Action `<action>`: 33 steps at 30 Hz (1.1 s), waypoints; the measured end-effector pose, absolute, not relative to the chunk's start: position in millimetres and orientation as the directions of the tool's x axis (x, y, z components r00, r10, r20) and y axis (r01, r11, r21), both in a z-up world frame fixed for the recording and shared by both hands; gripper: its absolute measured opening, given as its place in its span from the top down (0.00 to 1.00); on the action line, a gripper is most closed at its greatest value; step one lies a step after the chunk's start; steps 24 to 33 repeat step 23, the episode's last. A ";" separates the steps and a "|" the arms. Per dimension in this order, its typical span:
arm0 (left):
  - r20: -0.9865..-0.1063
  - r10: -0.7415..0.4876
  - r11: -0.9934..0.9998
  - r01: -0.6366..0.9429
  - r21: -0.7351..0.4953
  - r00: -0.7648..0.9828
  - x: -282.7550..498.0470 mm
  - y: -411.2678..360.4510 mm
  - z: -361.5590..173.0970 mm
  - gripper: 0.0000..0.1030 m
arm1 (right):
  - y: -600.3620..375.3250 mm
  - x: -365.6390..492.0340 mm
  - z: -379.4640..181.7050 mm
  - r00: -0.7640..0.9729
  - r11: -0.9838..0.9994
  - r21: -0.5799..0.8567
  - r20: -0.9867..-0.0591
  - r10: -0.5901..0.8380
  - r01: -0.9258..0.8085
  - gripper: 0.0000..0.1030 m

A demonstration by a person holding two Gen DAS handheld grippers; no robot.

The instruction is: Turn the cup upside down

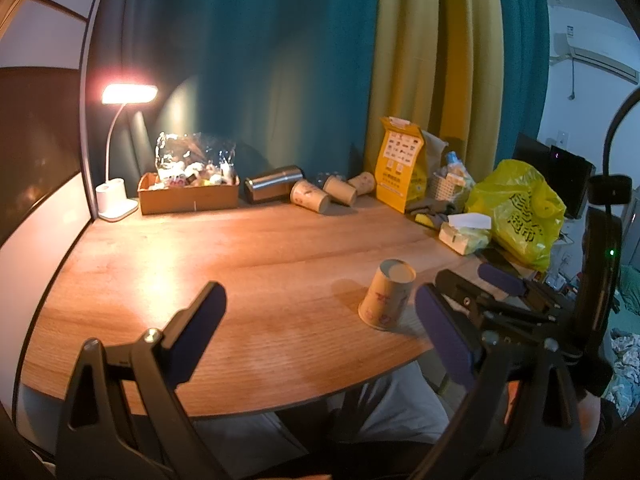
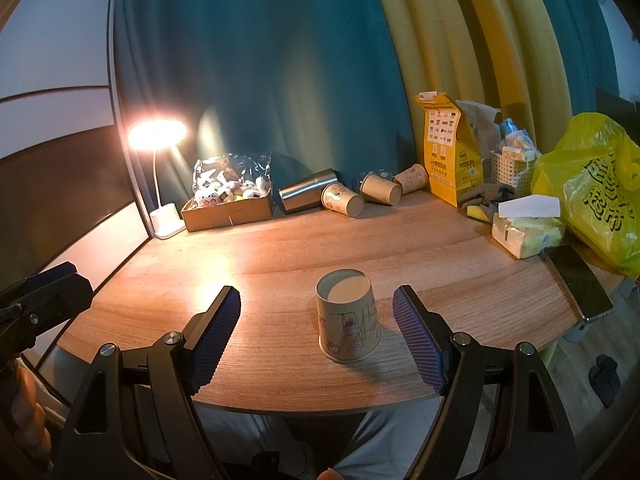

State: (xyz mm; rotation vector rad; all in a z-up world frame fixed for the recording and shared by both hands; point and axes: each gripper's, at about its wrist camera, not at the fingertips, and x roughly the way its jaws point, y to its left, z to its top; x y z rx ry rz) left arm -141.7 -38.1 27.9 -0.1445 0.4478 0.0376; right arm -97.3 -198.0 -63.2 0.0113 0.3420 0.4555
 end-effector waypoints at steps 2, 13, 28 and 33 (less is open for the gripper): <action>-0.435 0.003 0.989 -0.067 -0.132 0.901 -141.3 -37.7 27.5 0.06 | -197.9 -97.7 -63.6 0.841 0.899 0.088 -0.322 0.434 -0.430 0.21; -0.441 0.002 0.989 -0.067 -0.133 0.897 -139.9 -38.7 25.3 0.06 | -196.9 -99.3 -67.3 0.839 0.898 0.091 -0.328 0.435 -0.430 0.21; -0.456 -0.010 0.987 -0.063 -0.144 0.890 -134.2 -37.3 18.1 0.06 | -192.5 -97.1 -77.7 0.832 0.899 0.094 -0.349 0.431 -0.427 0.21; -0.456 -0.010 0.987 -0.063 -0.144 0.890 -134.2 -37.3 18.1 0.06 | -192.5 -97.1 -77.7 0.832 0.899 0.094 -0.349 0.431 -0.427 0.21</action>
